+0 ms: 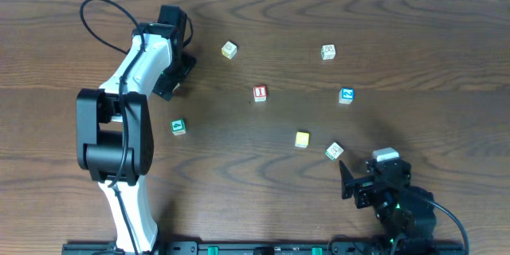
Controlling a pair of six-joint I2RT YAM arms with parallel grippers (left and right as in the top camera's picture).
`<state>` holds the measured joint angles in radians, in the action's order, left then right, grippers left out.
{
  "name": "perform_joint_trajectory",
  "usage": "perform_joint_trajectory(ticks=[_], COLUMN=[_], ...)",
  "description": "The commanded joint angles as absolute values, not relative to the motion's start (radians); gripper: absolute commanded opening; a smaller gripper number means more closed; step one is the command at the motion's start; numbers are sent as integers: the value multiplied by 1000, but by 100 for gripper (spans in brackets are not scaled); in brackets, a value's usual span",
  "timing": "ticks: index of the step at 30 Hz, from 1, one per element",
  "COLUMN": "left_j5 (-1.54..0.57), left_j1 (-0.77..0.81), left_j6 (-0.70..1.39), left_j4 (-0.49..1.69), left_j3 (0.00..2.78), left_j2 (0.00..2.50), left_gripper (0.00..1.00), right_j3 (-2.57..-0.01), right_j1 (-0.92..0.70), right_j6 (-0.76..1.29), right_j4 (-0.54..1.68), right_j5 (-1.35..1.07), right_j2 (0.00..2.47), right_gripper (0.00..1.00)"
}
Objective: Spell out Ai2
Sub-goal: 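Move the left gripper to the red 'A' block and grasp it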
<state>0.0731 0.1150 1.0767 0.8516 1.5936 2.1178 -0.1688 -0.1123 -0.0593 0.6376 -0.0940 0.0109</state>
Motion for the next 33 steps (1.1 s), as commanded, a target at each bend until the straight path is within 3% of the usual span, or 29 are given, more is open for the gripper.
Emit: perform_joint_trajectory(ticks=[1,10,20,33], left_j5=[53,31,28,36], left_j1=[94,75,75,80], left_j6=[1083,1047,1031,928], left_j4=[838,806,805,820], left_j3=[1605,1605,1605,1605], left_j2=[2149,2173,2173,2173], left_gripper=[80,73,45,23], right_j3=[-156,-156,-156,-156], right_j1=[-105,-105,-105,-105], right_j6=[-57,-57,-57,-57], right_j4=[640,640,640,640], right_j5=[-101,-101,-101,-101], right_j2=[6,6,6,6], right_gripper=[99,99,99,99])
